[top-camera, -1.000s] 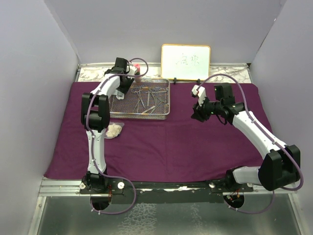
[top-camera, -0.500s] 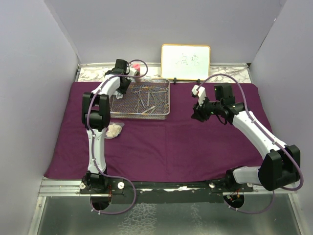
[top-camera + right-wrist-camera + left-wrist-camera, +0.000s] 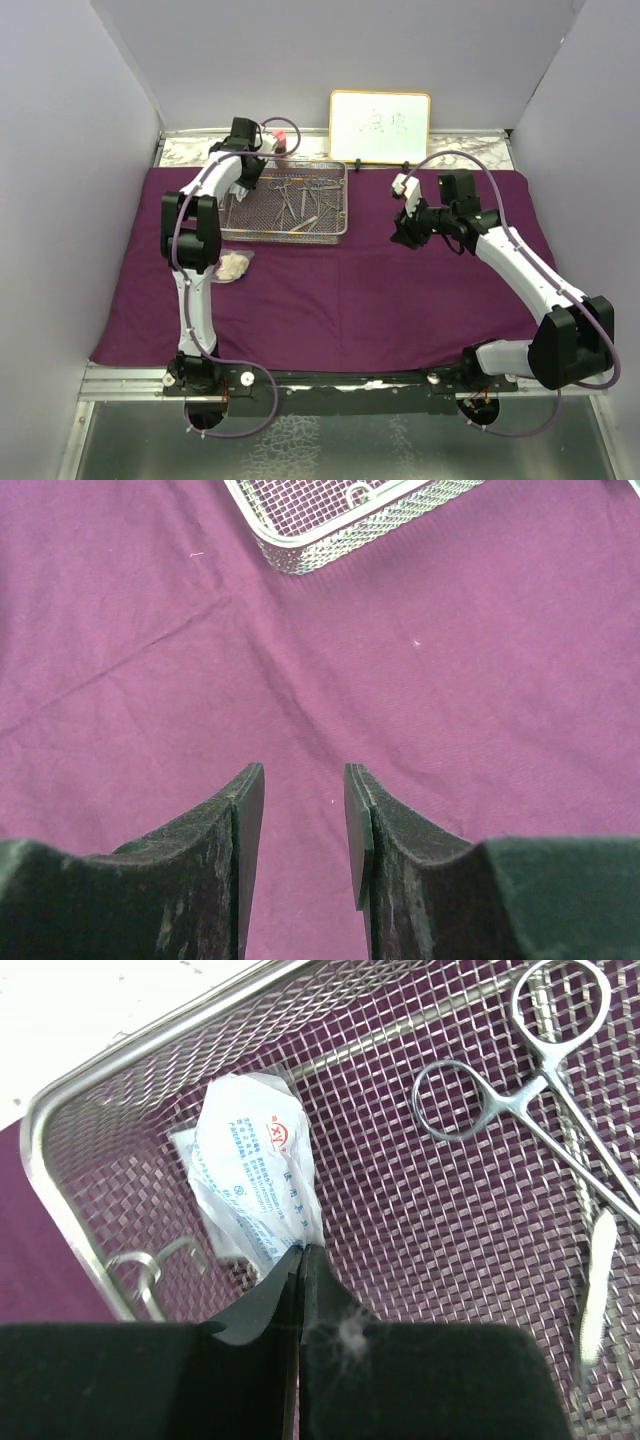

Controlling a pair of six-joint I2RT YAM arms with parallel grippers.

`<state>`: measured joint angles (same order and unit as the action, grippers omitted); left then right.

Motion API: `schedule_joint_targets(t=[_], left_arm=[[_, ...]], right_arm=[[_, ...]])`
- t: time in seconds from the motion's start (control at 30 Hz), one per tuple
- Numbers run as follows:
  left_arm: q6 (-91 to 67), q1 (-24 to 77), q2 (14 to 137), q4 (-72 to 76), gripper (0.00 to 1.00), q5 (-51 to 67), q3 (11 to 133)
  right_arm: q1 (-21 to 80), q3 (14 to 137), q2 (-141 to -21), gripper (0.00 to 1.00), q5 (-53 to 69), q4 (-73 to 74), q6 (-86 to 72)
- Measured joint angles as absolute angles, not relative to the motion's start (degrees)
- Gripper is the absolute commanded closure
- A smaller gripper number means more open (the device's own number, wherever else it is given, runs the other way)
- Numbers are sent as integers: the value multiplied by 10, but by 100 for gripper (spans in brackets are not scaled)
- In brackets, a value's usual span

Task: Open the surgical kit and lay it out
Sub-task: Pick up the medical item from the container, then place the medical item in the surgical kit.

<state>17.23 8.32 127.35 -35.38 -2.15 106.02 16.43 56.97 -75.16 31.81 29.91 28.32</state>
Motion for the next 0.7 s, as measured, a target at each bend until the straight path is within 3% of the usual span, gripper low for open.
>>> schedule_joint_targets(t=[0.33, 0.7], left_arm=[[173, 83, 1069, -359, 100, -4, 943], [190, 67, 797, -407, 100, -71, 647]], right_arm=[[164, 570, -751, 61, 318, 299, 283], [164, 570, -751, 61, 318, 299, 283]])
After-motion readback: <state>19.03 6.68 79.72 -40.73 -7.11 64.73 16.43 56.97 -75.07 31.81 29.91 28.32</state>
